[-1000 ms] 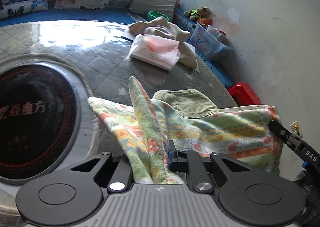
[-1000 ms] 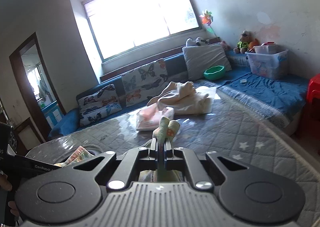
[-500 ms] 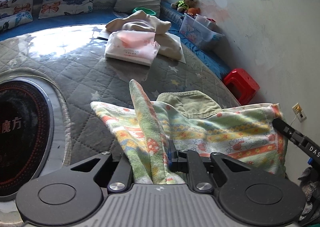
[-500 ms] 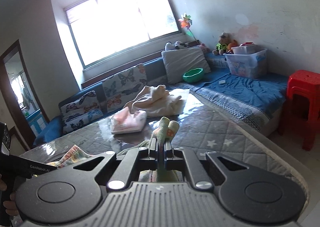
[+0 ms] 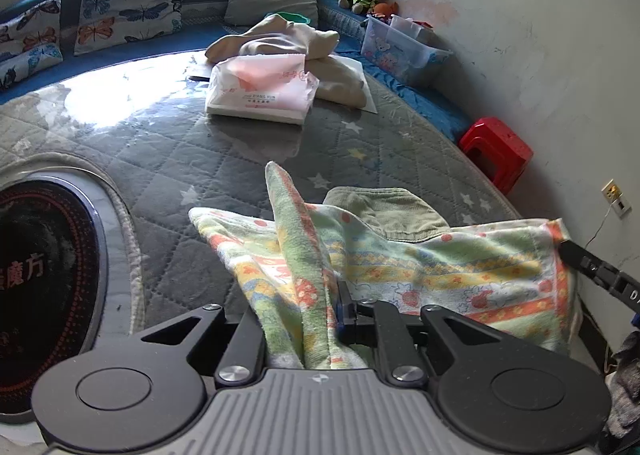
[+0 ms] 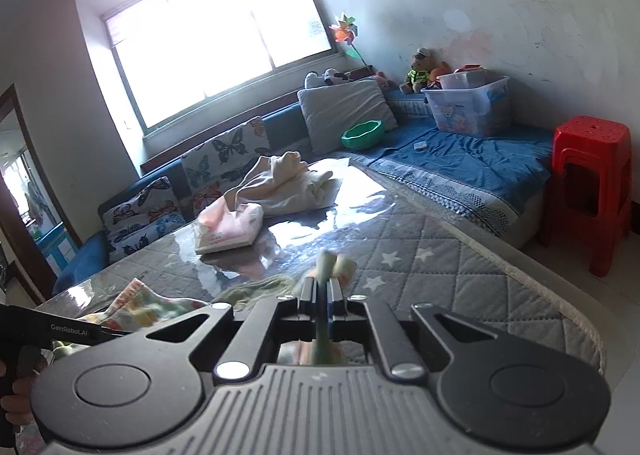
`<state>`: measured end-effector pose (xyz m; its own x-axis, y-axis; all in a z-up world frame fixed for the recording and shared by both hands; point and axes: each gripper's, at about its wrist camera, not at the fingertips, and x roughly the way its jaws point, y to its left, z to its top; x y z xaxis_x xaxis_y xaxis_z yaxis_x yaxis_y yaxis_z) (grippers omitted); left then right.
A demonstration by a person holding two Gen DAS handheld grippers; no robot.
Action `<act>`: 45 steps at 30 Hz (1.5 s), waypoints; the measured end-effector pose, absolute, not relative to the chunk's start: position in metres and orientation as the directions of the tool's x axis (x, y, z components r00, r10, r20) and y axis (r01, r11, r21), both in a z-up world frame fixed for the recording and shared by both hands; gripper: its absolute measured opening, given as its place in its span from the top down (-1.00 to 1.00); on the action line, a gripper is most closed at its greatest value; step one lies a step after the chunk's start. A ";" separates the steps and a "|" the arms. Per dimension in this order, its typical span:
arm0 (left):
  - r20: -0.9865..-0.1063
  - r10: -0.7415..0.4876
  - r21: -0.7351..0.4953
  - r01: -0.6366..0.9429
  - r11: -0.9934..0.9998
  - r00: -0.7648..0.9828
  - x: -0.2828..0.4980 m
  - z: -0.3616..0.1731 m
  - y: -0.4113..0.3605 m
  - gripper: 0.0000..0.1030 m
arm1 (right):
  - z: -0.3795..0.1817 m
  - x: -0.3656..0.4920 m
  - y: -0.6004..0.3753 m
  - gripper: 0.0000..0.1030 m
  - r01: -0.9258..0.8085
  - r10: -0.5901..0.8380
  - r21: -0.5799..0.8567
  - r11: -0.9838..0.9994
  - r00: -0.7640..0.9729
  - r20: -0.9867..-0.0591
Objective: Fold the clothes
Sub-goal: 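Fold the held shirt edge over the shirt with both grippers, then lay the folded edge down and open both grippers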
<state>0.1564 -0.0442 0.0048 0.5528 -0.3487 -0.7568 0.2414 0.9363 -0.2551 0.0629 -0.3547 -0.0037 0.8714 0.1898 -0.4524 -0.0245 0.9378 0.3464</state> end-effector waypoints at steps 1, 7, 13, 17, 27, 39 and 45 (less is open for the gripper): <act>-0.759 -0.346 -0.253 0.240 0.937 0.552 0.157 0.004 -0.044 0.73 | -0.004 0.063 -0.356 0.93 -0.019 0.184 0.344 0.939 0.873 -0.452; -0.773 -0.331 -0.244 0.229 0.942 0.542 0.158 -0.001 -0.042 0.67 | -0.005 0.064 -0.351 0.93 -0.028 0.180 0.310 0.950 0.862 -0.474; -0.789 -0.284 -0.204 0.204 0.957 0.545 0.158 -0.007 -0.037 0.35 | -0.012 0.071 -0.339 0.85 -0.048 0.201 0.299 0.953 0.841 -0.503; -0.802 -0.253 -0.178 0.188 0.966 0.541 0.159 -0.012 -0.033 0.08 | -0.018 0.075 -0.329 0.79 -0.062 0.207 0.281 0.958 0.827 -0.523; -0.814 -0.167 -0.100 0.150 0.984 0.556 0.159 -0.019 -0.028 -0.43 | -0.032 0.083 -0.312 0.19 -0.084 0.213 0.244 0.966 0.791 -0.574; -0.819 -0.124 -0.059 0.132 0.990 0.560 0.159 -0.023 -0.024 -0.64 | -0.043 0.087 -0.303 -0.27 -0.095 0.191 0.185 0.978 0.767 -0.613; -0.806 -0.133 -0.057 0.147 0.988 0.576 0.149 -0.018 -0.027 -0.73 | -0.039 0.083 -0.297 -0.55 -0.106 0.187 0.168 0.980 0.775 -0.603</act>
<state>0.1489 -0.0273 -0.0175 0.5762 -0.1326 -0.8065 0.1467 0.9875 -0.0575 0.0834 -0.2974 -0.0394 0.7751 0.1871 -0.6035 -0.1059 0.9801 0.1678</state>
